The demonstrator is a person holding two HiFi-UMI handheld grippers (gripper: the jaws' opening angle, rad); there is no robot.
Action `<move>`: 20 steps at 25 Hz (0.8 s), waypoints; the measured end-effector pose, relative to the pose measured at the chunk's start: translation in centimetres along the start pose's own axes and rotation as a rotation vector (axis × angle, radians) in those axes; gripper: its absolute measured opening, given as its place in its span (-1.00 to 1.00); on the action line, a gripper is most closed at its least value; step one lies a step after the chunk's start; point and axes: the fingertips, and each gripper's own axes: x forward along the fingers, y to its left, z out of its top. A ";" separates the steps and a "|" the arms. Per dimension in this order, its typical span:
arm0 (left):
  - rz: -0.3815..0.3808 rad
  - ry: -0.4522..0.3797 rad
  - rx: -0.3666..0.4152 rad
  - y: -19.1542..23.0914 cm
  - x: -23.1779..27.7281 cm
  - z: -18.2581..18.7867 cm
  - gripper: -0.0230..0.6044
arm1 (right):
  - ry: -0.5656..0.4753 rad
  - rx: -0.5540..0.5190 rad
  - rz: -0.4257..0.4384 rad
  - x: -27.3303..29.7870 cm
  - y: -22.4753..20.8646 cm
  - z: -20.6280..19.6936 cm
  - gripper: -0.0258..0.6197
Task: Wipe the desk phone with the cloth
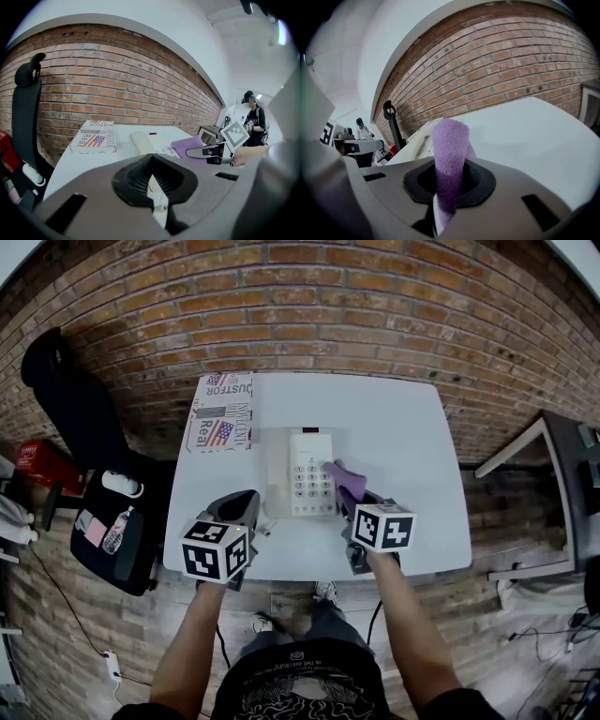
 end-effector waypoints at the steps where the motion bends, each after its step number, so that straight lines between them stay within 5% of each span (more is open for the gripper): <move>1: -0.006 0.000 0.002 -0.1 -0.2 -0.1 -0.91 | -0.002 0.005 -0.005 -0.3 0.1 -0.2 -0.78; 20: -0.102 -0.022 0.029 0.2 -3.6 -1.9 -0.91 | -0.084 0.187 -0.065 -3.2 3.1 -4.1 -0.78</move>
